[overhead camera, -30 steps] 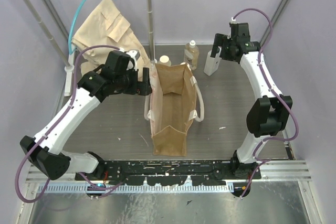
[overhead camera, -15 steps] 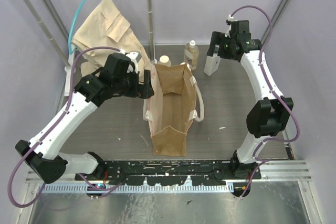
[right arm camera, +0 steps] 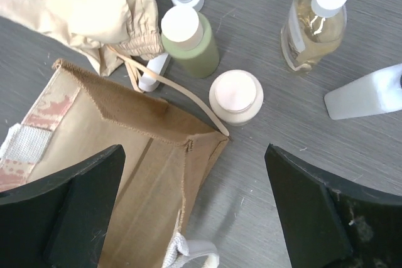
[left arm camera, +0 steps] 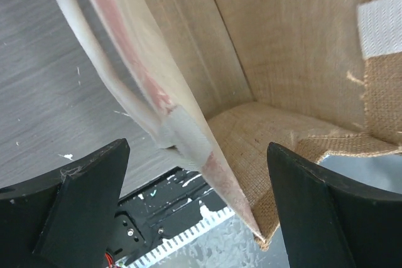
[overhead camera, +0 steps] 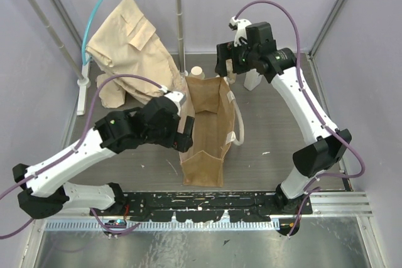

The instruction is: Place the personal care products into the canvas bag

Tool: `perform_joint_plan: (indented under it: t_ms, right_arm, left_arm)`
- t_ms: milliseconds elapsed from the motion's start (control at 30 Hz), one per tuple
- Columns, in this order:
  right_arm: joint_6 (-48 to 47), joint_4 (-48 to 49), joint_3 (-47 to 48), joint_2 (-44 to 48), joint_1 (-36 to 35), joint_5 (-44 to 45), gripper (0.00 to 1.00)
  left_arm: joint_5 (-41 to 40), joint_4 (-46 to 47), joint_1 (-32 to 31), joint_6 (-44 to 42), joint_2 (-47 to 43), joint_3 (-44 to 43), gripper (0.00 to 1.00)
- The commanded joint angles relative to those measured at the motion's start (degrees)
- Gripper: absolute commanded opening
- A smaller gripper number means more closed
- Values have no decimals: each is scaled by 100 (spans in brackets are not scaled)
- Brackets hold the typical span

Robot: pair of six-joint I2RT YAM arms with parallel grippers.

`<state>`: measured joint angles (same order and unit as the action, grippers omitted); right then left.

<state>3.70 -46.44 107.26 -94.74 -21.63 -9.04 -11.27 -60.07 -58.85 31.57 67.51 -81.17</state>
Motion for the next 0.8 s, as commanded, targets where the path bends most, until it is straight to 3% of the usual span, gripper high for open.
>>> perform_joint_plan:
  t_ms: [0, 167, 367, 433, 533, 667, 767]
  right_arm:
    - [-361, -229, 301, -43, -236, 437, 100]
    - [-509, -551, 311, -309, -480, 939, 100]
    - [-558, -534, -142, -163, -685, 926, 99]
    - [-545, -457, -326, -98, -715, 893, 93]
    - [-529, -384, -583, -36, -729, 843, 74]
    - [-454, -476, -735, 41, -729, 934, 29]
    - [-349, -641, -836, 184, -746, 1138, 7]
  left_arm:
    - [-629, -26, -499, 495, 241, 108, 98]
    - [-925, -162, -699, 654, 478, 122, 98]
    - [-1037, -158, -799, 821, 572, 322, 100]
    - [-987, -111, -803, 840, 571, 409, 86]
    - [-866, -40, -813, 886, 571, 533, 52]
    - [-790, -10, -836, 921, 571, 633, 25]
    - [-881, -90, -839, 911, 570, 607, 14]
